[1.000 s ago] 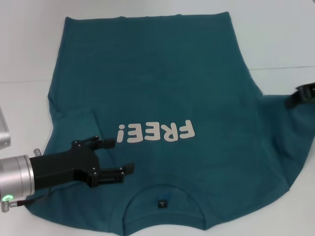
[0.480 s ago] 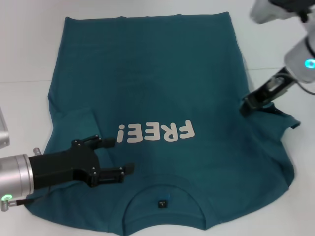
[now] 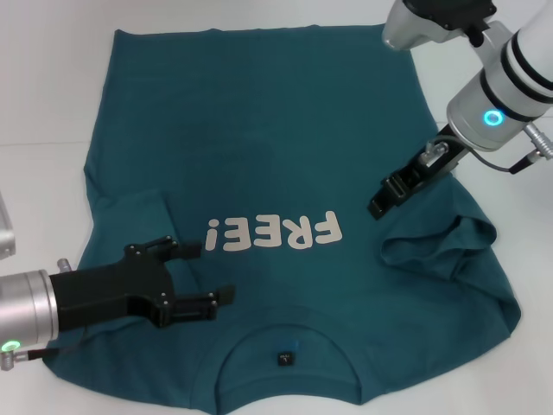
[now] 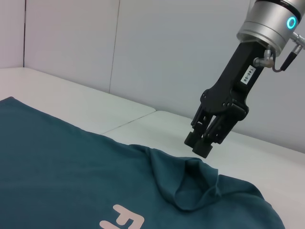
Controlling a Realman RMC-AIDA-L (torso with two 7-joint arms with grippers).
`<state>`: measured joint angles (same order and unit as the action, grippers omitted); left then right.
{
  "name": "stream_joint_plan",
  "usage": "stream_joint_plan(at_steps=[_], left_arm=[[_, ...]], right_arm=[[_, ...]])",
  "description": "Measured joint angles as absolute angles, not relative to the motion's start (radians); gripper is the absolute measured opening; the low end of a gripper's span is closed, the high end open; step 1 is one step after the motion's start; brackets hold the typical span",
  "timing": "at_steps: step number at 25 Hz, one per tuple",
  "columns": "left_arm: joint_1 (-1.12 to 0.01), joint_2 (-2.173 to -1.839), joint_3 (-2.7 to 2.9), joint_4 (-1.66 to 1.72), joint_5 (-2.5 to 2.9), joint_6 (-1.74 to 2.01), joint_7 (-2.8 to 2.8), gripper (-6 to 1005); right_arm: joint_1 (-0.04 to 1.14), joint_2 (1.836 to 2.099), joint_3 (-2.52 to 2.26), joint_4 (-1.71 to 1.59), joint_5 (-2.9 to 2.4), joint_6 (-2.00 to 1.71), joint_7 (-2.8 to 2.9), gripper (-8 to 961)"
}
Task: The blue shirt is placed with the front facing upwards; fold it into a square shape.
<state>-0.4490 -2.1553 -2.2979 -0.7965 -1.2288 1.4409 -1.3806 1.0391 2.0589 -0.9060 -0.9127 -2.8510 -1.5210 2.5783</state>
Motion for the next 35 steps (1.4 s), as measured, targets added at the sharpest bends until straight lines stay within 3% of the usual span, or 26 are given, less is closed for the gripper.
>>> stream_joint_plan(at_steps=[5, 12, 24, 35], left_arm=[[-0.45, -2.155, -2.298, -0.796, -1.229, 1.439, -1.381, 918], [-0.447, -2.155, -2.298, -0.794, -1.227, 1.437, -1.381, 918], [-0.441, -2.161, -2.298, -0.79, -1.229, 1.442, -1.402, 918], [-0.433, -2.161, -2.309, -0.795, -1.229, 1.458, -1.405, 918]], right_arm=[[1.01, 2.052, -0.911, -0.945, -2.851, -1.526, 2.527, 389], [0.871, 2.049, -1.034, -1.138, -2.859, -1.571, 2.231, 534], [0.838, 2.079, -1.286, -1.172, -2.93, -1.561, 2.062, 495], [0.826, 2.072, -1.438, -1.108, -2.933, -1.442, 2.11, 433]])
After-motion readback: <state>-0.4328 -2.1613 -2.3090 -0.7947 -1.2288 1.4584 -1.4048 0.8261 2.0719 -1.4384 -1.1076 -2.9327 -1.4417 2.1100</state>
